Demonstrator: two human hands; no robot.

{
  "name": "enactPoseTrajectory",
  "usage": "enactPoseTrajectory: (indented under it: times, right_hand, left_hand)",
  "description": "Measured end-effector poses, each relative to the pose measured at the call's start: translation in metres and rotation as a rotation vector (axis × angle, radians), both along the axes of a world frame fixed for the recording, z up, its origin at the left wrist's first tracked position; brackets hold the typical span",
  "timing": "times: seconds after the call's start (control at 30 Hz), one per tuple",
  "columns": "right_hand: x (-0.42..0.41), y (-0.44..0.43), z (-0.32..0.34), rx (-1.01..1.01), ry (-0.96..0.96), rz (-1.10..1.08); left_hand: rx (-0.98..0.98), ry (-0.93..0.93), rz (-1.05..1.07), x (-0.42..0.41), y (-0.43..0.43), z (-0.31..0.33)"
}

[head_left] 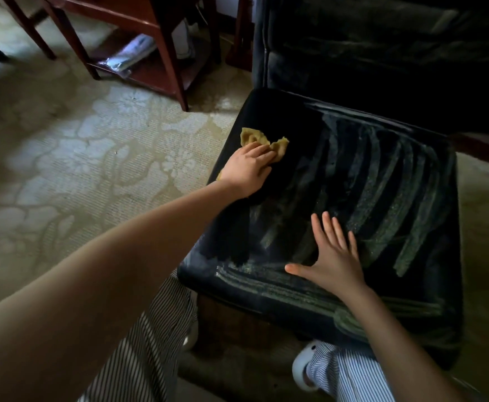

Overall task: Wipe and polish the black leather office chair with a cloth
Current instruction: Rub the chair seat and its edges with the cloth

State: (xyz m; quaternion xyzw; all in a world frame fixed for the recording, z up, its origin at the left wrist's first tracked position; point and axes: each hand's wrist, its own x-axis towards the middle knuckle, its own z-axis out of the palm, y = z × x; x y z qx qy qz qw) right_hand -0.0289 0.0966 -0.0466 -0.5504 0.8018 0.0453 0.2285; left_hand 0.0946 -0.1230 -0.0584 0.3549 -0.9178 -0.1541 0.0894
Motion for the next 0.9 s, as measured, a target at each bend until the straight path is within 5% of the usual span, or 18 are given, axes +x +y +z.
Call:
enactPoseTrajectory:
  times: [0.63, 0.9]
  right_hand:
    - [0.002, 0.005, -0.004, -0.037, -0.011, -0.032]
    - [-0.013, -0.002, 0.007, -0.130, -0.115, 0.014]
  left_hand:
    - [0.096, 0.050, -0.470, 0.085, 0.135, -0.003]
    - [0.052, 0.133, -0.119, 0.000, 0.027, 0.032]
